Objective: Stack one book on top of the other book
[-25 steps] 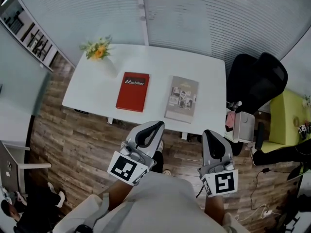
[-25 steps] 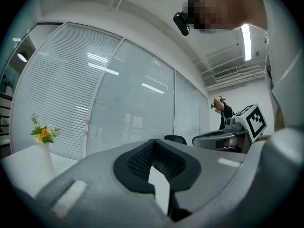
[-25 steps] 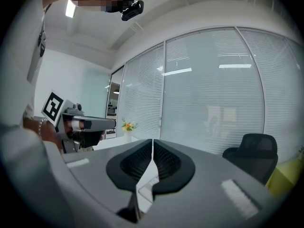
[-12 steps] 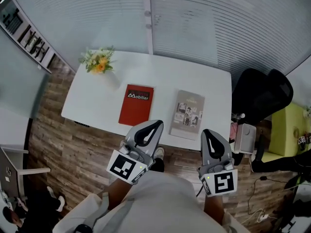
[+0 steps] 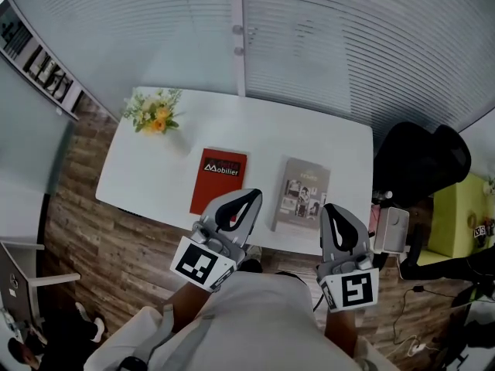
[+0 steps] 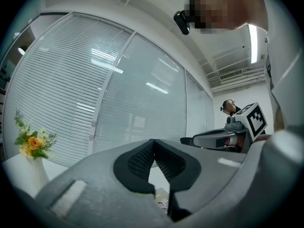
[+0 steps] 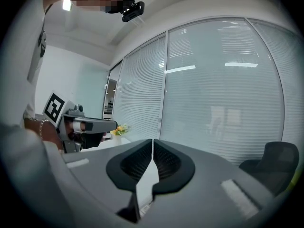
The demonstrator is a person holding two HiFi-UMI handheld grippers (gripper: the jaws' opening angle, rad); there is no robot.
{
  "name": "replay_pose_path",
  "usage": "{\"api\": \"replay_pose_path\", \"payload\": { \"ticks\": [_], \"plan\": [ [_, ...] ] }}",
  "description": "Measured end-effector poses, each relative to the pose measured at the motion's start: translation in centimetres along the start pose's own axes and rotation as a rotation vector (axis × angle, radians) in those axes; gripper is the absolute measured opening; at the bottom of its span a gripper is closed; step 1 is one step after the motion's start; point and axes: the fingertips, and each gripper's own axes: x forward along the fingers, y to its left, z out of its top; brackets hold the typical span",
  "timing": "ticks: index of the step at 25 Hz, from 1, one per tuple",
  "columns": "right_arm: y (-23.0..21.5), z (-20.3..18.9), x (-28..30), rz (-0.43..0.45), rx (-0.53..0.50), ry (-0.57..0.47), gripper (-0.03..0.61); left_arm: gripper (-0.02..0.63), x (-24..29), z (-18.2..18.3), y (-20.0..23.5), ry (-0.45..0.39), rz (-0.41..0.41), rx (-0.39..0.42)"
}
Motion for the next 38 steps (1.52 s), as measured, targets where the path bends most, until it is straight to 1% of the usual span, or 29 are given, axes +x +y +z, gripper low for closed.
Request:
{"api": "replay_pose_path", "payload": {
  "ticks": [8, 15, 21, 29, 34, 36, 38],
  "plan": [
    [-0.3, -0.5, 1.7, -0.002, 0.002, 0.012, 0.012, 0.002, 1.1, -0.8, 1.5, 0.009, -0.004, -0.02],
    [-0.9, -1.1, 2.0, -0.016, 0.01, 0.024, 0.012, 0.002, 1.8, -1.4, 1.5, 0.018, -0.017, -0.027],
    [-1.9, -2.0, 2.1, -0.03, 0.012, 0.038, 0.012, 0.002, 2.8, -2.5, 1.3, 0.041, -0.028, -0.043],
    [-3.7, -5.5, 2.2, -0.054, 0.051, 0.081, 0.015, 0.003, 4.3, -6.3, 0.8, 0.102, -0.057, -0.08],
    [-4.8, -9.3, 2.6, -0.07, 0.07, 0.149, 0.029, 0.021, 5.6, -9.3, 1.0, 0.158, -0.067, -0.1],
    [-5.0, -10.8, 2.8, -0.072, 0.083, 0.174, 0.035, 0.022, 6.1, -10.9, 1.2, 0.187, -0.067, -0.115],
    [-5.3, -12.6, 2.9, -0.073, 0.098, 0.206, 0.046, 0.042, 6.5, -12.8, 1.4, 0.225, -0.064, -0.133]
  ]
}}
